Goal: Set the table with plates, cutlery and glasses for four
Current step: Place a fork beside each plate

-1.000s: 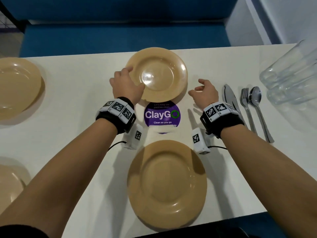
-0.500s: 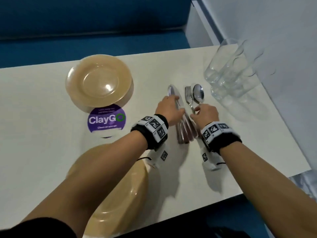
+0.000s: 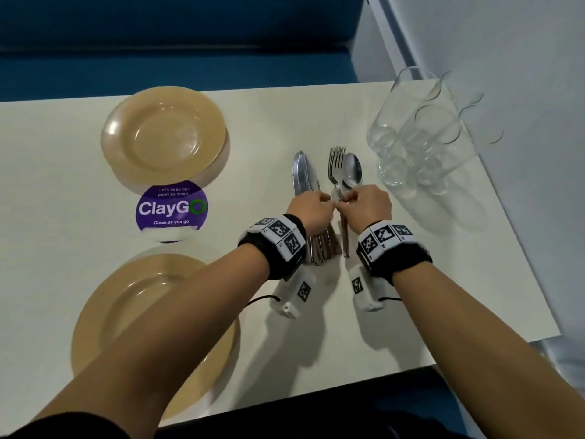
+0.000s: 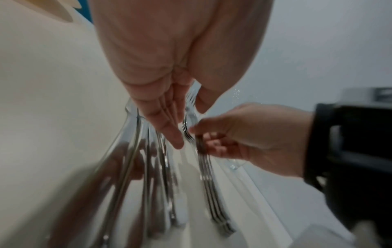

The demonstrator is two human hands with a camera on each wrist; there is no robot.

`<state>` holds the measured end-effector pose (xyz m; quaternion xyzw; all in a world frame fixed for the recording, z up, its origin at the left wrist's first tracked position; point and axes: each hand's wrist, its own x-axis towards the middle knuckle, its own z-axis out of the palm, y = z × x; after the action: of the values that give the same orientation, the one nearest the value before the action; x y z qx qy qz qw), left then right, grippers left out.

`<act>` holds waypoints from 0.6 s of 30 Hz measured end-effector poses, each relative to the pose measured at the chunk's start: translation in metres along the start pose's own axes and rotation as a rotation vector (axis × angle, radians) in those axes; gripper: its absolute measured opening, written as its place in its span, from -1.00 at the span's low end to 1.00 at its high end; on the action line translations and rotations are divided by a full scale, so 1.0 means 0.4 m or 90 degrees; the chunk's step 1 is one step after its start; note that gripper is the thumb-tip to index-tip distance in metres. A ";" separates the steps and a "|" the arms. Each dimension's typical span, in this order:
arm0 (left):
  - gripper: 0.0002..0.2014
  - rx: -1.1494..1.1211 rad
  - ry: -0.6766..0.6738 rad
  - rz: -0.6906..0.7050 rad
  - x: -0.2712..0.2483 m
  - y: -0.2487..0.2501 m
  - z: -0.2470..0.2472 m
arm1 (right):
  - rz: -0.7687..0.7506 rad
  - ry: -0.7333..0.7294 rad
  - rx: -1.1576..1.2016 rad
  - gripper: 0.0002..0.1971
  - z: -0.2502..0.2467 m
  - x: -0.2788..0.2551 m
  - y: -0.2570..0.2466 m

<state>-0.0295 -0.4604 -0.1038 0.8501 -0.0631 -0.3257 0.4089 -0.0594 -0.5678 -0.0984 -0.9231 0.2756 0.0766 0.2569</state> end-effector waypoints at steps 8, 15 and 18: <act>-0.83 -0.407 0.112 -0.026 -0.053 -0.049 -0.076 | -0.050 -0.116 0.278 -0.95 -0.005 -0.067 -0.089; -0.76 -0.534 0.197 -0.012 -0.192 -0.181 -0.223 | -0.032 -0.292 0.472 -0.97 0.060 -0.166 -0.265; -0.84 -0.523 0.238 0.003 -0.271 -0.264 -0.327 | -0.058 -0.267 0.453 -0.85 0.124 -0.218 -0.362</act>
<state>-0.0518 -0.2648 -0.0679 0.6612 0.1450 -0.1637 0.7176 -0.0527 -0.3975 -0.0538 -0.7524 0.1852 0.1514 0.6137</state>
